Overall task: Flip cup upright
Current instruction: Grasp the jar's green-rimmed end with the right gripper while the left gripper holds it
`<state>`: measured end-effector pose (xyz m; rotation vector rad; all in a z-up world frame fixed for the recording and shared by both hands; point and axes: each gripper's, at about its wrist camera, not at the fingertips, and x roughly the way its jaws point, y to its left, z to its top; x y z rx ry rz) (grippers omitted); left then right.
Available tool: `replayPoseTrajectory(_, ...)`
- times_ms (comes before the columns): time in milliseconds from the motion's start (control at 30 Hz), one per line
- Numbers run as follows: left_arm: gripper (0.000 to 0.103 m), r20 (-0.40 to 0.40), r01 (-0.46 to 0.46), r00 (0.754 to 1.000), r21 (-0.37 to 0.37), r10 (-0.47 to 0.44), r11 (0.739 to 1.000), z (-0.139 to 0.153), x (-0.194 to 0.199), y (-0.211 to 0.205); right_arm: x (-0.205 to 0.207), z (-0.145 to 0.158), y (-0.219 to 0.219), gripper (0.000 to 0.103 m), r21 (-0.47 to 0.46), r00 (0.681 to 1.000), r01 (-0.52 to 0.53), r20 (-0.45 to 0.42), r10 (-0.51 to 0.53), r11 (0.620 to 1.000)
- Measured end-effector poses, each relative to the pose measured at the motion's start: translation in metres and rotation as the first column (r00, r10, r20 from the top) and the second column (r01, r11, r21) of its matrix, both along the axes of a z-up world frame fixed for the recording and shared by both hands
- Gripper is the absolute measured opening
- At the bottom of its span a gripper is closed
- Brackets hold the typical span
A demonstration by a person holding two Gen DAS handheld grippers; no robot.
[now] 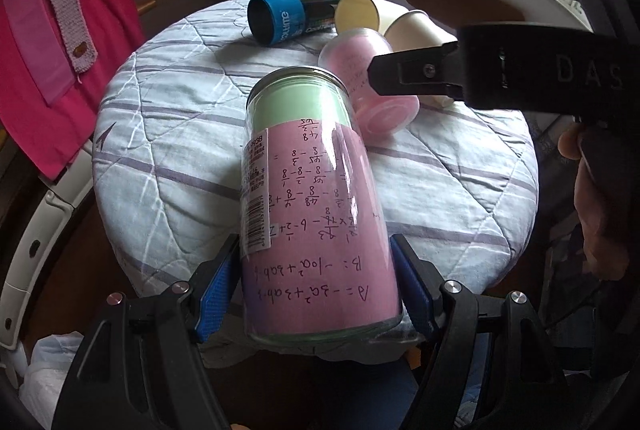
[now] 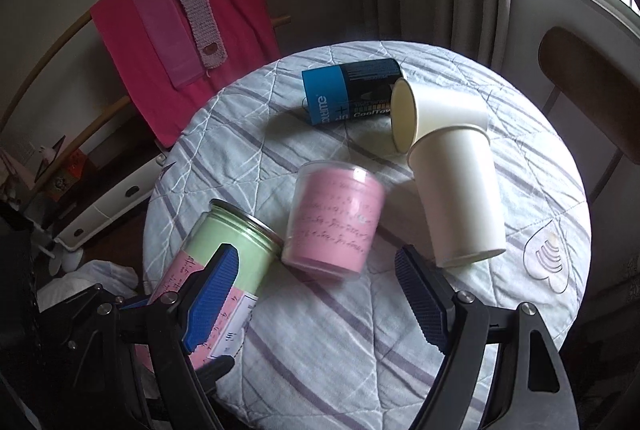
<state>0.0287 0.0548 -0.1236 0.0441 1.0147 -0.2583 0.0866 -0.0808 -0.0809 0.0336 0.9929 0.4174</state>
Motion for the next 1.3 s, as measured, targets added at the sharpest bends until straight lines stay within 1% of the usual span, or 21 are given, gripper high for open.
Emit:
replayPoseTrajectory(100,0.074,0.002,0.011,1.000,-0.002,-0.011,1.000,0.001,-0.009,-0.002,0.001,-0.007,-0.003,0.082,0.065,0.997,0.013,-0.081,-0.008,0.998)
replayPoseTrajectory(167,0.074,0.000,0.015,1.000,-0.002,-0.015,1.000,0.002,-0.015,-0.002,0.002,-0.012,-0.007,0.082,0.124,0.990,0.024,-0.139,-0.006,0.992)
replayPoseTrajectory(233,0.074,0.002,0.020,1.000,-0.003,-0.020,1.000,0.002,-0.020,-0.002,0.003,-0.016,-0.010,0.082,0.185,0.979,0.046,-0.203,-0.007,0.982)
replayPoseTrajectory(333,0.074,0.002,0.025,1.000,-0.008,-0.025,1.000,0.002,-0.024,-0.001,0.005,-0.024,-0.011,0.082,0.250,0.959,0.072,-0.284,0.002,0.965)
replayPoseTrajectory(433,0.074,0.008,0.035,0.999,-0.008,-0.035,0.999,0.002,-0.027,-0.003,0.005,-0.035,-0.008,0.082,0.307,0.926,0.105,-0.377,0.020,0.946)
replayPoseTrajectory(567,0.074,0.011,0.034,0.999,-0.015,-0.034,0.999,0.002,-0.026,-0.003,0.006,-0.051,0.001,0.082,0.356,0.875,0.155,-0.483,0.040,0.921)
replayPoseTrajectory(700,0.074,0.014,0.039,0.999,-0.024,-0.038,0.999,0.002,-0.026,-0.002,0.010,-0.064,0.010,0.082,0.395,0.838,0.204,-0.544,0.049,0.896)
replayPoseTrajectory(733,0.074,0.013,0.040,0.999,-0.026,-0.039,0.999,0.001,-0.025,-0.001,0.011,-0.066,0.010,0.081,0.410,0.836,0.216,-0.546,0.049,0.886)
replayPoseTrajectory(767,0.074,0.010,0.040,0.999,-0.027,-0.040,0.999,0.000,-0.024,-0.001,0.011,-0.067,0.010,0.077,0.415,0.837,0.216,-0.545,0.051,0.884)
replayPoseTrajectory(800,0.075,0.007,0.042,0.999,-0.027,-0.042,0.999,-0.001,-0.023,-0.001,0.012,-0.068,0.011,0.070,0.425,0.835,0.212,-0.547,0.063,0.880)
replayPoseTrajectory(900,0.076,0.005,0.047,0.999,-0.034,-0.047,0.998,-0.002,-0.022,0.000,0.016,-0.070,0.012,0.069,0.448,0.825,0.201,-0.557,0.096,0.871)
replayPoseTrajectory(933,0.076,0.005,0.045,0.999,-0.036,-0.044,0.998,-0.002,-0.021,0.001,0.017,-0.070,0.011,0.069,0.453,0.826,0.201,-0.556,0.098,0.868)
replayPoseTrajectory(1000,0.076,0.004,0.051,0.999,-0.028,-0.051,0.998,-0.002,-0.020,0.000,0.015,-0.068,0.010,0.069,0.465,0.836,0.182,-0.537,0.112,0.866)
replayPoseTrajectory(1067,0.076,0.004,0.056,0.998,-0.017,-0.056,0.998,-0.003,-0.021,-0.003,0.013,-0.065,0.008,0.069,0.474,0.851,0.164,-0.512,0.119,0.865)
replayPoseTrajectory(1133,0.076,0.001,0.055,0.998,-0.022,-0.055,0.998,-0.004,-0.021,-0.003,0.008,-0.059,0.006,0.069,0.487,0.872,0.133,-0.471,0.131,0.863)
replayPoseTrajectory(1233,0.076,-0.002,0.041,0.999,-0.016,-0.041,0.999,-0.005,-0.020,-0.004,-0.002,-0.045,0.000,0.069,0.498,0.920,0.085,-0.371,0.123,0.863)
replayPoseTrajectory(1300,0.076,0.000,0.042,0.999,-0.030,-0.042,0.999,-0.004,-0.019,-0.005,-0.008,-0.033,-0.002,0.069,0.498,0.951,0.047,-0.287,0.113,0.866)
